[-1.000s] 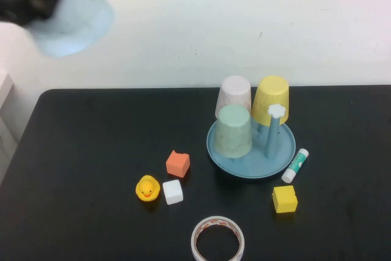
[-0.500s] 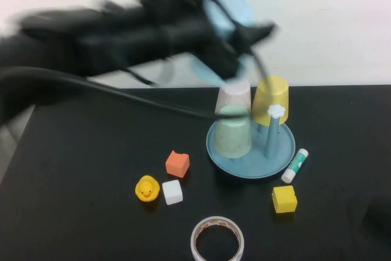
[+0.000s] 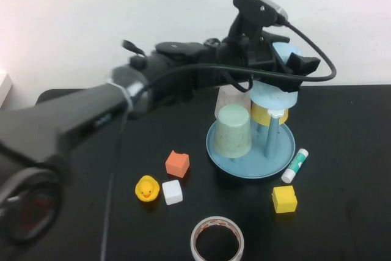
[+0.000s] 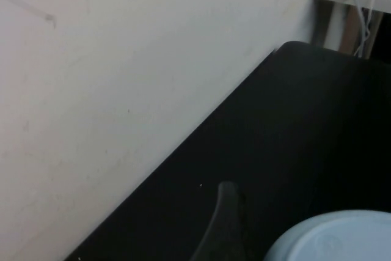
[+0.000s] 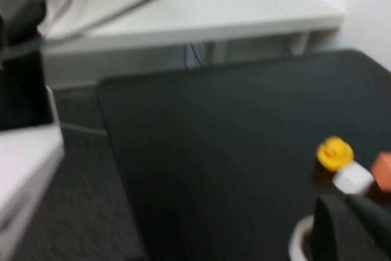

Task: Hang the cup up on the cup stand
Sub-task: Place the cup on the cup holder

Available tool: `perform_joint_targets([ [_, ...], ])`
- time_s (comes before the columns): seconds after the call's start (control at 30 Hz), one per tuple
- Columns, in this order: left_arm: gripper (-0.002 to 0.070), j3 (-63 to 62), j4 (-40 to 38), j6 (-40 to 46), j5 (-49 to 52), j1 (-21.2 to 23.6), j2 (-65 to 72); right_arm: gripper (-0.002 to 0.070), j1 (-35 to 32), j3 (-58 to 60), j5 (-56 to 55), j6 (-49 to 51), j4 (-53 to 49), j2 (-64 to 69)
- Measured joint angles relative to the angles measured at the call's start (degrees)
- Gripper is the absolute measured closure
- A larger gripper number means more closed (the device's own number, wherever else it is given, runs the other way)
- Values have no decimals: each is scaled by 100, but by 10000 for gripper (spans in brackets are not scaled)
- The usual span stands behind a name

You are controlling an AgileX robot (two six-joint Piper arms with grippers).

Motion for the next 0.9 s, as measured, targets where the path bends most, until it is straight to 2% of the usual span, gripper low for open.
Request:
perform_joint_targets([
  [0.27, 136, -730, -5, -381, -12, 0, 1023, 678, 0, 499, -633, 0, 0, 0],
  [0.8, 133, -834, -5, -284, 46, 0, 1416, 678, 0, 857, -574, 160, 0, 0],
  [0.9, 45, -834, -5, -256, 46, 0, 1416, 678, 0, 857, -541, 236, 0, 0],
])
